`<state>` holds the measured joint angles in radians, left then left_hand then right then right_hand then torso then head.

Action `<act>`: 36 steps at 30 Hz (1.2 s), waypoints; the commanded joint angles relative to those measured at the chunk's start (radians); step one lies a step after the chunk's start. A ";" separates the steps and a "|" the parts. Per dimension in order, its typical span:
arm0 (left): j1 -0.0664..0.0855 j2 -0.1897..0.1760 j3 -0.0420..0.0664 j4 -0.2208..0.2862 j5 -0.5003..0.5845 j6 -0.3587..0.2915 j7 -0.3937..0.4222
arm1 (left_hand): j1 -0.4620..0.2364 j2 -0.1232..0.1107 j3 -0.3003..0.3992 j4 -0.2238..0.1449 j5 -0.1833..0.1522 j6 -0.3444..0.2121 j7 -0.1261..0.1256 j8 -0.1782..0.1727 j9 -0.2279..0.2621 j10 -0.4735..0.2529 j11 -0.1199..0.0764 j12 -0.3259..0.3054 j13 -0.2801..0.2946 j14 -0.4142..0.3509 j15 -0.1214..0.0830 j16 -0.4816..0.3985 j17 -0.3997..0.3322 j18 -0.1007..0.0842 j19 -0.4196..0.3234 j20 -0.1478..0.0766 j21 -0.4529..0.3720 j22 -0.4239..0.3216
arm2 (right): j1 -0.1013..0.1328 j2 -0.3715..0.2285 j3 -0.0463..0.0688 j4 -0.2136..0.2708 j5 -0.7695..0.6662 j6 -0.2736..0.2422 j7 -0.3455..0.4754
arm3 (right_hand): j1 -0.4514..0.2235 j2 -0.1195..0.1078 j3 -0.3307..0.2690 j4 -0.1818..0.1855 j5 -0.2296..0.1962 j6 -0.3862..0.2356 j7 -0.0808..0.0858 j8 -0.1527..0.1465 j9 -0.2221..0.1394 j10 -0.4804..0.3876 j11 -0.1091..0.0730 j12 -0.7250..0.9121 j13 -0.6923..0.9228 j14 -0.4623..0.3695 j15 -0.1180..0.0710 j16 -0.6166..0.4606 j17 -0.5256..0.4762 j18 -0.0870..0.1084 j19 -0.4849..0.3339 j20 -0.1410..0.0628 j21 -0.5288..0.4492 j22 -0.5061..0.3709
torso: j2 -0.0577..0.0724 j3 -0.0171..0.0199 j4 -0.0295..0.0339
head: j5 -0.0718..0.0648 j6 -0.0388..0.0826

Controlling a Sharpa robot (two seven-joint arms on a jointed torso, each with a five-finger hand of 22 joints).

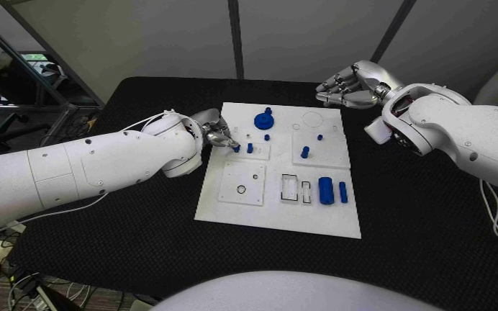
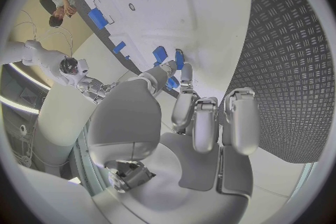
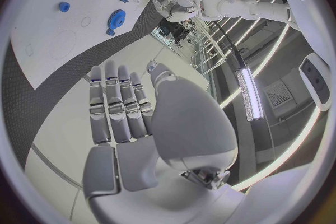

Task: Assemble the parts on the task board

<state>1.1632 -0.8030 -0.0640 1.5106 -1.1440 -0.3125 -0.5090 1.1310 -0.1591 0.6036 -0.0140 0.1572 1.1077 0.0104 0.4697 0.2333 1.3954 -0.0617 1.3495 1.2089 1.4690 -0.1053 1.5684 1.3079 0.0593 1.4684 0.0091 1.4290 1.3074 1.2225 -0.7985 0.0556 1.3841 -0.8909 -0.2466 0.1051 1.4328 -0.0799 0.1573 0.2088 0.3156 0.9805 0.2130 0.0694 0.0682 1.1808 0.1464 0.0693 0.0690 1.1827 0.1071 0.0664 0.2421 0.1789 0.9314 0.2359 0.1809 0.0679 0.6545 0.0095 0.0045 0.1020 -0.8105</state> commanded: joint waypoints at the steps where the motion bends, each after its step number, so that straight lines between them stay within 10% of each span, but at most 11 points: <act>1: 0.002 0.002 0.001 -0.001 -0.017 0.017 -0.008 | 0.034 0.030 0.007 0.000 0.002 0.015 -0.007 0.006 0.155 0.006 0.001 0.004 -0.001 0.102 -0.002 0.002 0.263 -0.029 0.061 -0.006 0.003 0.198 | 0.002 0.001 0.001 0.001 -0.001 0.000 0.007 | -0.003 0.005 0.003 -0.002 0.004 -0.006 0.001 0.000 0.000 -0.009 0.000 0.002 -0.001 -0.005 -0.001 -0.002 -0.001 0.006 0.006 0.002 -0.005 -0.001 | 0.000 0.0000 0.0002 | 0.001 0.000; 36: 0.005 0.009 0.001 -0.015 -0.022 0.098 -0.014 | 0.011 0.016 -0.006 0.008 0.007 0.014 -0.006 0.008 0.152 0.008 0.003 0.005 0.002 0.102 0.000 0.002 0.263 -0.029 0.061 -0.004 0.002 0.199 | 0.002 0.001 0.001 0.001 -0.001 0.000 0.006 | -0.003 0.005 0.003 -0.002 0.004 -0.006 0.001 0.000 0.000 -0.009 0.000 0.002 -0.001 -0.005 -0.001 -0.002 -0.001 0.006 0.006 0.002 -0.005 -0.001 | 0.000 0.0001 0.0005 | 0.000 -0.008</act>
<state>1.1708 -0.7951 -0.0608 1.4932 -1.1599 -0.2418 -0.5116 1.1309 -0.1591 0.5997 -0.0065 0.1581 1.1077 0.0104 0.4699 0.2333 1.3970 -0.0565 1.3495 1.2100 1.4689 -0.1051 1.5684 1.3079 0.0594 1.4684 0.0091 1.4287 1.3074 1.2225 -0.7983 0.0556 1.3840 -0.8910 -0.2466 0.1048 1.4328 -0.0800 0.1573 0.2088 0.3156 0.9805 0.2130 0.0694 0.0682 1.1808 0.1465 0.0693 0.0691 1.1827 0.1071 0.0664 0.2422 0.1789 0.9314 0.2359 0.1809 0.0679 0.6541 0.0093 0.0049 0.1011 -0.8183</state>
